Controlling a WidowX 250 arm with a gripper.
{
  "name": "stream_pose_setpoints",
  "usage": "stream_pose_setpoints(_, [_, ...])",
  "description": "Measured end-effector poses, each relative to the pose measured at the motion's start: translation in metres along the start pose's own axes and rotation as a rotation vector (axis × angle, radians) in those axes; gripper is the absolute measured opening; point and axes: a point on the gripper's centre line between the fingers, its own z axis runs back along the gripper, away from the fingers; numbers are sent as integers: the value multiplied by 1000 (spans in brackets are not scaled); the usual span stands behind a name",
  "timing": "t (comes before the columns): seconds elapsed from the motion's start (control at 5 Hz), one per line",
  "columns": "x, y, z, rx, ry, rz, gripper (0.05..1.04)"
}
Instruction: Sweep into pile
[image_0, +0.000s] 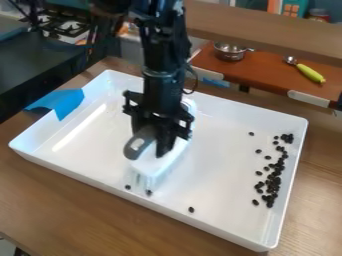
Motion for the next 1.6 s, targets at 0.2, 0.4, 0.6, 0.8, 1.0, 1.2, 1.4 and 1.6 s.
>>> stream_pose_setpoints(0.2, [-1,-3,1,-4,8,9,486])
stream_pose_setpoints(0.4, [-5,-4,1,-7,17,-1,486])
stream_pose_setpoints(0.6, [-11,-3,1,-15,20,-12,486])
stream_pose_setpoints(0.8, [-15,-3,0,-50,29,4,486])
stream_pose_setpoints(1.0, [-15,-10,0,-99,33,39,486])
stream_pose_setpoints(1.2, [-11,-17,-1,-144,25,92,486])
stream_pose_setpoints(1.4, [-1,-24,0,-172,7,148,486])
stream_pose_setpoints(1.6, [10,-38,-1,-190,-5,181,486])
